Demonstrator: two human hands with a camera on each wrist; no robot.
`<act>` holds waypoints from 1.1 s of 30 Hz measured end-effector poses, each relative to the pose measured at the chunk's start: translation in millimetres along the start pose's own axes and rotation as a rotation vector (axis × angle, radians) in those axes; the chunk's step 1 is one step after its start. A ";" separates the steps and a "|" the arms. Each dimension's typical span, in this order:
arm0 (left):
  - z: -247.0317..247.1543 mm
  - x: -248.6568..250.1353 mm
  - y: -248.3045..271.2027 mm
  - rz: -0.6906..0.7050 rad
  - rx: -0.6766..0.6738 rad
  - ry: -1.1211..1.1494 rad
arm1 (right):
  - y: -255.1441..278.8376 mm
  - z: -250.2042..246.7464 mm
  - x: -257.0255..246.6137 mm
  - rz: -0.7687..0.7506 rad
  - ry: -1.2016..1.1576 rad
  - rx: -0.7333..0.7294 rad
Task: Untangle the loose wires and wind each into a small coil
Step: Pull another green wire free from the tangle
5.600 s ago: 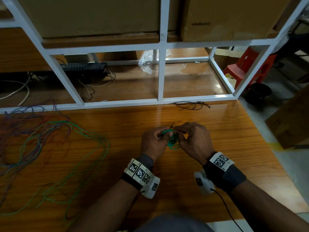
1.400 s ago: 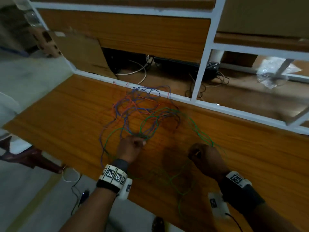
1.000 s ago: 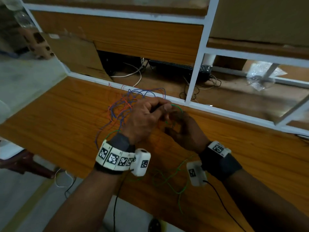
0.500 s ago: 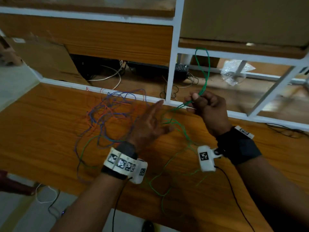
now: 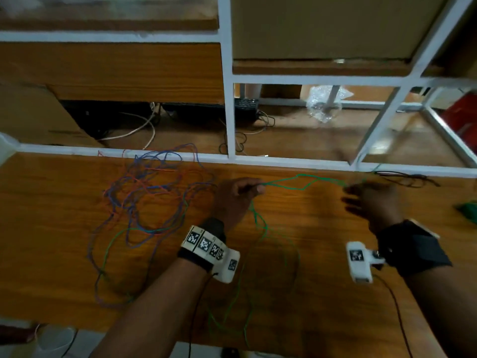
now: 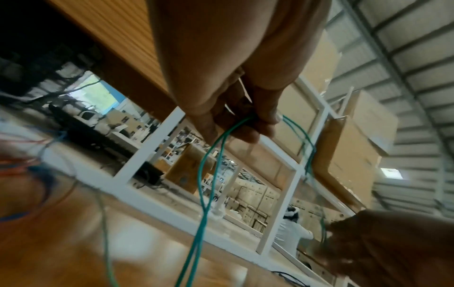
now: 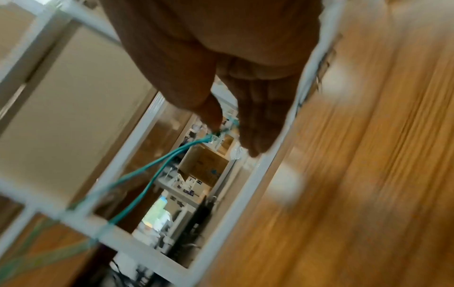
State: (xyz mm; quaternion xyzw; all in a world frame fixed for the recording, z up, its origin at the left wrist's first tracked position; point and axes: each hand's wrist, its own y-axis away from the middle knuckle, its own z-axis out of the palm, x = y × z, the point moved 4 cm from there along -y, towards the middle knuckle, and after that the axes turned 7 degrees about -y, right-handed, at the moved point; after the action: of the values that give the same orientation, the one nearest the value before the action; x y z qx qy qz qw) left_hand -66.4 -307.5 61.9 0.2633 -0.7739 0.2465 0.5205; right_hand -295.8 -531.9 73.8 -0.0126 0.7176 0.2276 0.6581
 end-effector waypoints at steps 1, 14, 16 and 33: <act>3.9 3.1 -4.0 0.019 -0.011 -0.033 | 0.9 -4.9 11.4 -0.007 0.245 0.020; 14.4 23.3 -10.5 0.193 -0.011 -0.182 | 73.5 95.0 -28.1 -0.622 0.561 -0.729; 9.4 20.9 -7.5 0.176 -0.022 -0.151 | 78.4 99.0 -30.7 -0.691 0.626 -0.749; -16.9 -4.7 -0.1 -0.301 0.199 0.815 | 50.0 116.8 -22.9 -0.942 0.715 -0.256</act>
State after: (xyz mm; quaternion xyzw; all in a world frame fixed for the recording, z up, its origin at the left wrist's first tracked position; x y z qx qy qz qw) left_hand -53.5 -295.8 63.1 0.3032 -0.4312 0.3250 0.7852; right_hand -198.9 -453.4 107.6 -0.4837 0.7785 -0.0221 0.3993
